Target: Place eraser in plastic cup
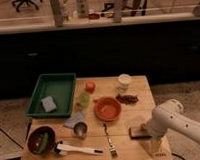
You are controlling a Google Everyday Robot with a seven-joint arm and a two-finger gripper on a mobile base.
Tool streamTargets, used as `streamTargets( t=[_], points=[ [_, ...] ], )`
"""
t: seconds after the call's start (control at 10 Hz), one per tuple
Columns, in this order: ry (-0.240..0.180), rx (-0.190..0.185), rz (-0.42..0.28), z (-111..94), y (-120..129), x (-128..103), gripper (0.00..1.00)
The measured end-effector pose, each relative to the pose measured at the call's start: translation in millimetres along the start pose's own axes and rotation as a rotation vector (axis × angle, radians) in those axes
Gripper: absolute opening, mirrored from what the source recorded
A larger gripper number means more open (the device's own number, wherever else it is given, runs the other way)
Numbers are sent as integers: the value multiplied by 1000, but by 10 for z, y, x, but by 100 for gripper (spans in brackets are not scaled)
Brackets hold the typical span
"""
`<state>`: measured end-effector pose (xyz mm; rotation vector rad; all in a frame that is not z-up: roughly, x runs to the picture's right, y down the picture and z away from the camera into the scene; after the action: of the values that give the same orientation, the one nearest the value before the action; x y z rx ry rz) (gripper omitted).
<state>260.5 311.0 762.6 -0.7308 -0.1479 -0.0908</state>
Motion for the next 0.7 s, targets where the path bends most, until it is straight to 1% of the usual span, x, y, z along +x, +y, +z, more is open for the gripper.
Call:
streamTargets(
  t=[0.1, 0.3, 0.5, 0.7],
  points=[
    [-3, 9, 0, -8, -10, -18, 73],
    [-8, 29, 2, -28, -34, -47, 53],
    [-11, 32, 5, -37, -23, -53, 35],
    [-18, 37, 8, -33, -24, -59, 12]
  ],
)
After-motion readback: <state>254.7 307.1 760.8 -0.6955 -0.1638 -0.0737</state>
